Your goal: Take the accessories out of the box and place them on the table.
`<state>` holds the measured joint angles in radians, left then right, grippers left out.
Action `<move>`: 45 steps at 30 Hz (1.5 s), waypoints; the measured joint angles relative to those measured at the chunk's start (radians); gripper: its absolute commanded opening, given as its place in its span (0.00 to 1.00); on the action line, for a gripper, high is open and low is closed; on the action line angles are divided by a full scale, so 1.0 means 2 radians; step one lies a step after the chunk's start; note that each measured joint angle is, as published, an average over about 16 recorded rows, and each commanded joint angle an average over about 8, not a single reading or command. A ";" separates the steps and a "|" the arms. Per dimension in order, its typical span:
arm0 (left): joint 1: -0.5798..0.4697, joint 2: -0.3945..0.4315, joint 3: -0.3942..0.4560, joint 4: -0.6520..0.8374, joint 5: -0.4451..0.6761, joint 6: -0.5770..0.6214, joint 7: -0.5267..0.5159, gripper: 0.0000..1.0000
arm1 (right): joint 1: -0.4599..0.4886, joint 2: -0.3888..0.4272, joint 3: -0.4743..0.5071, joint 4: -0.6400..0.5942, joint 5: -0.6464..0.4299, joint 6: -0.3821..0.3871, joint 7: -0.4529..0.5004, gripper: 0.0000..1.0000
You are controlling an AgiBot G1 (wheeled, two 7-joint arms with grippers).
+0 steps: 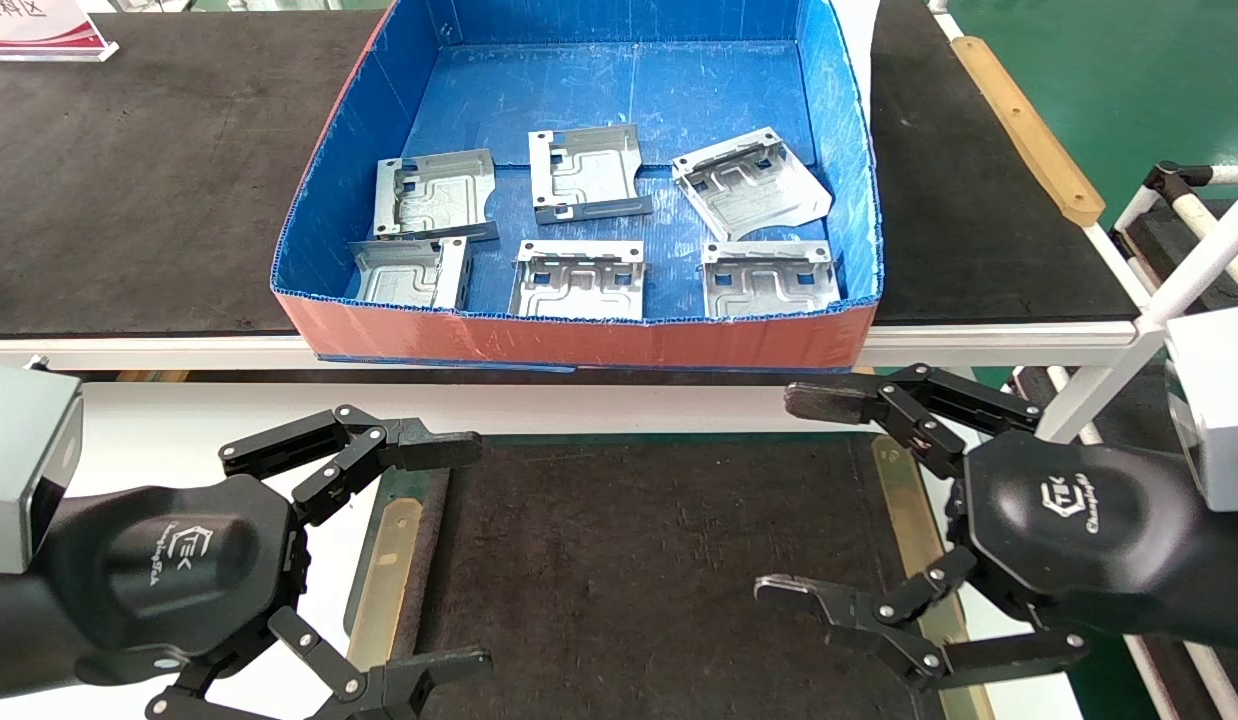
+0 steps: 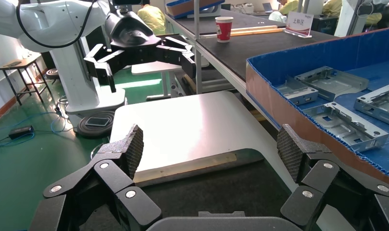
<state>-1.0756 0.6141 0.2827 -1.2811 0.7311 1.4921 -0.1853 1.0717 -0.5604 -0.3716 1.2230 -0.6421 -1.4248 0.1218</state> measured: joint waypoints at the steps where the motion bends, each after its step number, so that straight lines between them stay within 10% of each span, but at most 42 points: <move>1: 0.000 0.000 0.000 0.000 0.000 0.000 0.000 1.00 | 0.000 0.000 0.000 0.000 0.000 0.000 0.000 1.00; 45: -0.069 0.038 0.025 0.048 0.085 -0.094 -0.037 1.00 | 0.000 0.000 0.000 0.000 0.000 0.000 0.000 1.00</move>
<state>-1.2130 0.6895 0.3334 -1.1846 0.9013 1.3050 -0.2587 1.0717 -0.5604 -0.3716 1.2230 -0.6421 -1.4248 0.1218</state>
